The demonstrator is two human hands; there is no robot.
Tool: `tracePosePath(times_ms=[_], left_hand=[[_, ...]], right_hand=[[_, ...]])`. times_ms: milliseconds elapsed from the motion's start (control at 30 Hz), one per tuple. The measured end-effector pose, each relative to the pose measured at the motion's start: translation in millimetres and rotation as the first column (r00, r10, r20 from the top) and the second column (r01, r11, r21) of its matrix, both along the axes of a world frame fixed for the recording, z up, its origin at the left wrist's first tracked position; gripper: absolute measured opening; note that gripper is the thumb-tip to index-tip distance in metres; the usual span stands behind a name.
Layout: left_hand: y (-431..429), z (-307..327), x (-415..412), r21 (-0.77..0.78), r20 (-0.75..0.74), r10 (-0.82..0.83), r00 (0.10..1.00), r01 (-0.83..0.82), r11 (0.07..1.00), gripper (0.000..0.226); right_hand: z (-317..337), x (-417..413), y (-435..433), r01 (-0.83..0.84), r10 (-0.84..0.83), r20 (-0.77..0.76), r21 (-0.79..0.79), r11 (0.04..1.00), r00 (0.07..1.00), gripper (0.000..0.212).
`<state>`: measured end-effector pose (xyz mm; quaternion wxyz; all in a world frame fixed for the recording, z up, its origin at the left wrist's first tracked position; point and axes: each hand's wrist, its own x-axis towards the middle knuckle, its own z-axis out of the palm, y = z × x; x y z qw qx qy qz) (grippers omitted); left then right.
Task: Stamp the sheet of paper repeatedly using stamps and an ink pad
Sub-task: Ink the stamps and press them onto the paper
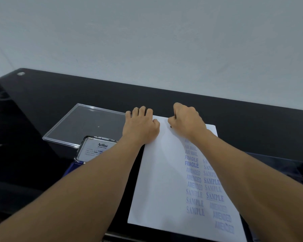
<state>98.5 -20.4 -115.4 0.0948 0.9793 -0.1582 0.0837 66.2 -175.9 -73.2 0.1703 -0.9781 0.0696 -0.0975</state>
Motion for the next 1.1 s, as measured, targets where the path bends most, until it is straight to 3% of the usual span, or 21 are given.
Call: tracePosePath(times_ms=[200,567,1100], left_hand=[[0,0,0,-0.008,-0.004,-0.007,1.000,0.007,1.000,0.041],[2,-1,1,-0.016,-0.002,-0.011,1.000,0.011,1.000,0.040],[3,0,1,-0.024,-0.011,-0.022,1.000,0.022,0.999,0.041]], right_hand=[[4,2,-6,-0.025,0.026,-0.026,0.014,1.000,0.999,0.018],[42,-4,-37,0.026,-0.035,0.139,0.072,0.997,0.990,0.016],[44,-13,-40,0.027,-0.030,0.101,0.038,0.999,0.994,0.017]])
